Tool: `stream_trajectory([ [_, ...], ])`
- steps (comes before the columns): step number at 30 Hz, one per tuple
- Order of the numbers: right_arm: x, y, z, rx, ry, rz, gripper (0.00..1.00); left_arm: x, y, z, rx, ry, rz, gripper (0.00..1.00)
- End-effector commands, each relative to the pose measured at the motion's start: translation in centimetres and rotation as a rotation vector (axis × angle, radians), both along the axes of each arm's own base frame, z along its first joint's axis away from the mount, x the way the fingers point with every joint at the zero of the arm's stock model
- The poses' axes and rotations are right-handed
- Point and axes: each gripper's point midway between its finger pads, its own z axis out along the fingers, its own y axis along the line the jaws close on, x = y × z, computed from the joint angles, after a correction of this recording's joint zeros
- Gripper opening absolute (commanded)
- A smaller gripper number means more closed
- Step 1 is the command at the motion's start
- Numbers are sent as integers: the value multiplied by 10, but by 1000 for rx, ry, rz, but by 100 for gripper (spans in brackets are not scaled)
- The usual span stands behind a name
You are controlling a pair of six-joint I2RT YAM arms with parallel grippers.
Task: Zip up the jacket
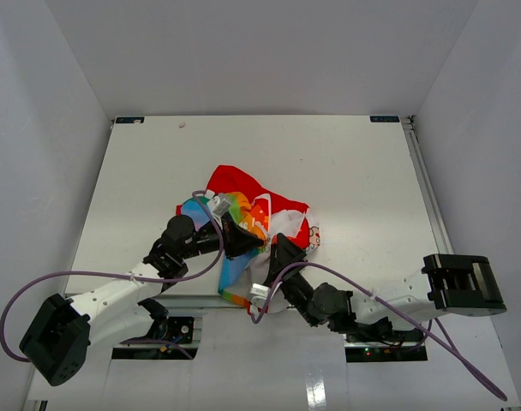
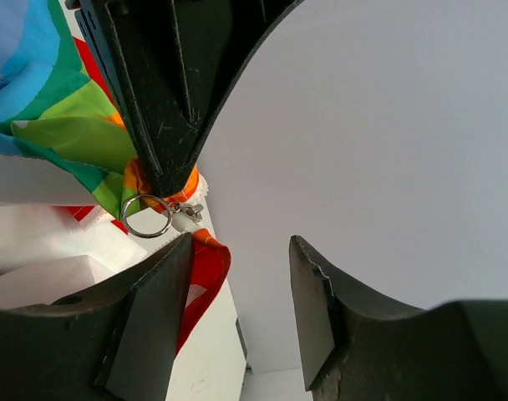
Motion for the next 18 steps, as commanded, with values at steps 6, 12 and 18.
stream_trajectory([
  [6,-2,1,6,102,76,39,59,-3,2,5,-15,-21,-13,0],
  [12,-4,5,-6,60,114,62,72,-4,2,6,-14,-21,-16,0],
  [18,-5,10,-13,18,117,59,80,-4,3,8,-18,-26,-18,0],
])
